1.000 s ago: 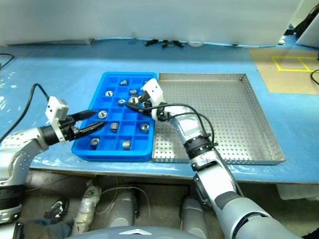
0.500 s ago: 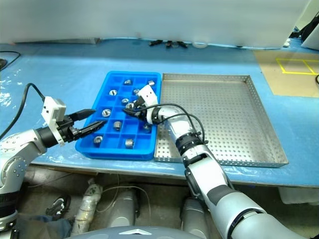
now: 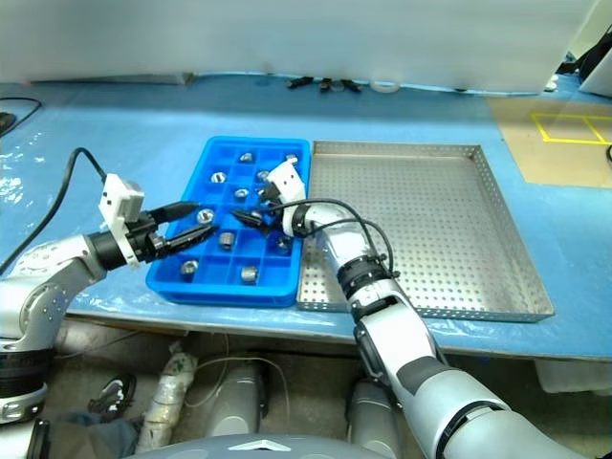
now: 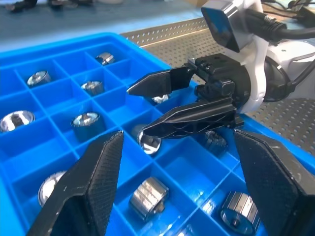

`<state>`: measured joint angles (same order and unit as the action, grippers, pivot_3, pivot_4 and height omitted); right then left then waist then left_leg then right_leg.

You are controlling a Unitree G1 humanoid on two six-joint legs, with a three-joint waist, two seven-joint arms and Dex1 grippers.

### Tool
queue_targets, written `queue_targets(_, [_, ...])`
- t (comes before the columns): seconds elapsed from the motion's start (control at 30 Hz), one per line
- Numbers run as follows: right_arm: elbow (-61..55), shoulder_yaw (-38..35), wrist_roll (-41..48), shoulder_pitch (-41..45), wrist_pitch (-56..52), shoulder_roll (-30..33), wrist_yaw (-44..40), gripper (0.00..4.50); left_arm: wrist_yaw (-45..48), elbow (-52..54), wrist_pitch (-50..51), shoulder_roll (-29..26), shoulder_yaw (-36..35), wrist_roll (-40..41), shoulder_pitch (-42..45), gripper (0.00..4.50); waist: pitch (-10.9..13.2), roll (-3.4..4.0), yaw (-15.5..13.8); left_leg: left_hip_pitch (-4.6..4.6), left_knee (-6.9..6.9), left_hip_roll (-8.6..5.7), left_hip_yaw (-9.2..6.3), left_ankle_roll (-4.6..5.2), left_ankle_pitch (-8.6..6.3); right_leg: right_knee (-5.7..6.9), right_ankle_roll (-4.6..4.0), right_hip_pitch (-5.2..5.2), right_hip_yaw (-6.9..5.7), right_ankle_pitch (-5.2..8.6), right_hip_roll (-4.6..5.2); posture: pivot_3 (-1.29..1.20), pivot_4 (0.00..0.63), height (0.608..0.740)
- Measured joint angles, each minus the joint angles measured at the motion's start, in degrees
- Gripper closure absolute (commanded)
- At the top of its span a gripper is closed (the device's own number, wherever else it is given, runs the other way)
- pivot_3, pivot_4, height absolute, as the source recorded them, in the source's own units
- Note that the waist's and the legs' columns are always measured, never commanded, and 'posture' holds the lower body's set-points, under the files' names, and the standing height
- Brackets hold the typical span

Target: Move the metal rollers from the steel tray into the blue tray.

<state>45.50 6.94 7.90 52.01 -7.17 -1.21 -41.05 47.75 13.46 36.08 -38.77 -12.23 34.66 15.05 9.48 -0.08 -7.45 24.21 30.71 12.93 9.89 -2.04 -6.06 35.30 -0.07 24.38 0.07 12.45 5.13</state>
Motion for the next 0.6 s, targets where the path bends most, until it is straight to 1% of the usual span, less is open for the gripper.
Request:
queue_targets(0.17, [-9.2, -2.2, 1.1, -4.0, -3.5, 4.1, 0.7, 0.24, 0.1, -2.9, -0.6, 1.9, 1.9, -0.4, 4.2, 0.75, 0.0, 0.00, 0.4, -0.02, 0.02, 0.03, 0.00, -0.12, 0.08, 0.03, 0.01, 0.03, 0.03, 0.00, -0.06, 0.05, 0.150, 0.740])
queue_targets(0.33, [-26.1, -5.6, 2.4, -12.0, -9.9, 10.7, 3.7, 0.24, 0.0, -11.4, -4.5, 6.6, 5.7, -3.4, 13.5, 0.75, 0.0, -0.02, 0.4, -0.01, 0.04, -0.03, 0.01, -0.33, 0.22, -0.01, 0.04, 0.02, 0.06, -0.02, -0.05, -0.01, 0.150, 0.740])
queue_targets(0.4, [-30.2, -7.5, 3.1, -13.6, -12.0, 12.7, 5.0, 0.24, 0.0, -14.1, -6.1, 7.6, 6.1, -4.5, 16.0, 0.75, 0.0, -0.03, 0.7, -0.04, 0.07, -0.03, 0.02, -0.33, 0.22, 0.00, 0.05, 0.02, 0.07, -0.02, -0.06, -0.04, 0.150, 0.740])
queue_targets(0.5, [-38.2, -11.5, 4.0, -18.0, -15.7, 17.2, 7.9, 0.24, 0.3, -19.5, -9.3, 11.2, 7.7, -6.2, 20.4, 0.75, 0.0, -0.03, 1.2, -0.04, 0.06, -0.06, 0.03, -0.33, 0.22, -0.02, 0.05, -0.01, 0.08, -0.02, -0.04, -0.07, 0.150, 0.740])
queue_targets(0.6, [-43.1, -15.1, 4.4, -22.1, -18.7, 20.2, 10.6, 0.24, 1.0, -23.6, -12.0, 15.1, 10.0, -7.8, 22.2, 0.75, 0.0, -0.03, 1.8, -0.04, 0.06, -0.07, 0.04, -0.29, 0.20, -0.11, 0.06, -0.04, 0.09, -0.02, -0.03, -0.10, 0.150, 0.740])
